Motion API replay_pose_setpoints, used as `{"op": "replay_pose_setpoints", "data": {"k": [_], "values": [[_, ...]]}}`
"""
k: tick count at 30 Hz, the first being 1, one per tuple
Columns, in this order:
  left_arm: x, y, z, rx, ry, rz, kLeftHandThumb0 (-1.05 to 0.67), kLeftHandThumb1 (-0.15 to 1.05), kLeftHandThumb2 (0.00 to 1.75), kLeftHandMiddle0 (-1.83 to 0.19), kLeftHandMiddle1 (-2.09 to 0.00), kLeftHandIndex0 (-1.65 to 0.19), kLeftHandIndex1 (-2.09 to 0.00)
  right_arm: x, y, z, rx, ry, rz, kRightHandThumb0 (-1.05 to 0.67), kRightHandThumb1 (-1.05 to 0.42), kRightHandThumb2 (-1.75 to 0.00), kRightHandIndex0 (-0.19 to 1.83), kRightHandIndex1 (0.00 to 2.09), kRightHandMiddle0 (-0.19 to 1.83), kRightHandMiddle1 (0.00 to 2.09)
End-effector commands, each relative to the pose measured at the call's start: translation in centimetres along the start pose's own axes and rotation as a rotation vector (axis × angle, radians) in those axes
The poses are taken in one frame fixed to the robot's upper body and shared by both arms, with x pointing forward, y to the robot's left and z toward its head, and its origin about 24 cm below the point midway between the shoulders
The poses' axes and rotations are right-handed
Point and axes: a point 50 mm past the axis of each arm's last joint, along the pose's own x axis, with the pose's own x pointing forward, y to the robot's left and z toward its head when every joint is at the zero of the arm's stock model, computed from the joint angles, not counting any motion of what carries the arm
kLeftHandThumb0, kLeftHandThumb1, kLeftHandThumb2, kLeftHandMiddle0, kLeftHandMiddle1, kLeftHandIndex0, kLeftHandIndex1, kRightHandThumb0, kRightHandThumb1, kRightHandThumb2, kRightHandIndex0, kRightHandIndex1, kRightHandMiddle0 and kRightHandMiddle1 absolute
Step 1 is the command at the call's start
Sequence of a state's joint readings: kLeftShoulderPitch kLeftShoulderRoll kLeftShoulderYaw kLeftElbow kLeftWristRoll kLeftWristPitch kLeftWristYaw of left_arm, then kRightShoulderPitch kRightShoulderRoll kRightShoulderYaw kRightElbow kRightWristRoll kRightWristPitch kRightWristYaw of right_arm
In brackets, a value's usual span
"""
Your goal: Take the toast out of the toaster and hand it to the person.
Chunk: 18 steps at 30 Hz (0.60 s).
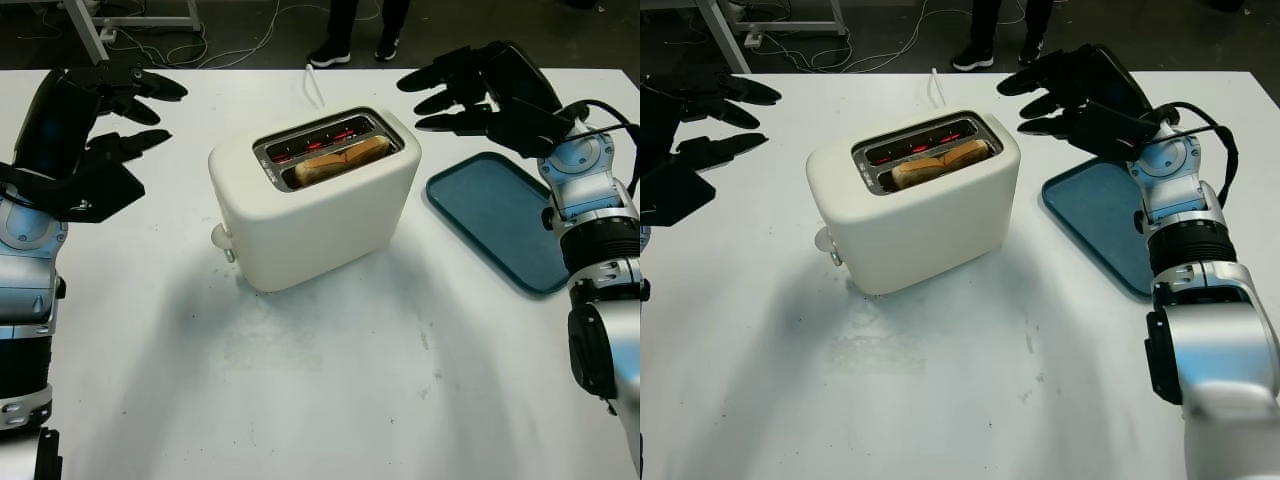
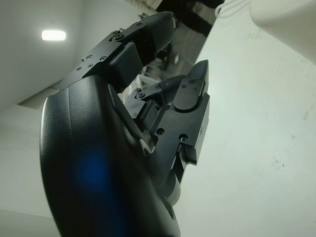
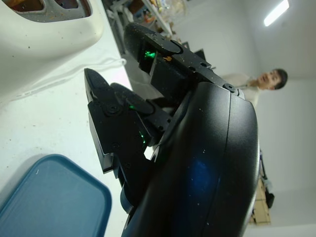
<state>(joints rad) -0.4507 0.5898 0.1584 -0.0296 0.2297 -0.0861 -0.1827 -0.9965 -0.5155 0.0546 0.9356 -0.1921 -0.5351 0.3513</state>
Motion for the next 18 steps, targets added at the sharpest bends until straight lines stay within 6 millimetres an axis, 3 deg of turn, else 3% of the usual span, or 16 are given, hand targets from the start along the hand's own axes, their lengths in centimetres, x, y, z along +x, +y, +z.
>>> {"op": "replay_pose_setpoints", "data": {"k": [1, 18], "values": [[-0.17, 0.13, -0.06, 0.009, -0.003, 0.002, 0.03, 0.81, 0.0, -0.76, -0.85, -0.81, -0.44, -0.26, -0.29, -0.24, 0.0, 0.017, -0.012, -0.01, -0.73, 0.0, 1.14, 0.03, 1.03, 0.01], [-0.25, -0.03, -0.19, -0.008, 0.008, 0.001, 0.03, 0.82, 0.01, -0.76, -0.83, -0.81, -0.43, -0.37, -0.32, -0.24, 0.004, 0.012, -0.021, 0.08, -0.74, 0.0, 1.14, 0.03, 1.02, 0.0]]}}
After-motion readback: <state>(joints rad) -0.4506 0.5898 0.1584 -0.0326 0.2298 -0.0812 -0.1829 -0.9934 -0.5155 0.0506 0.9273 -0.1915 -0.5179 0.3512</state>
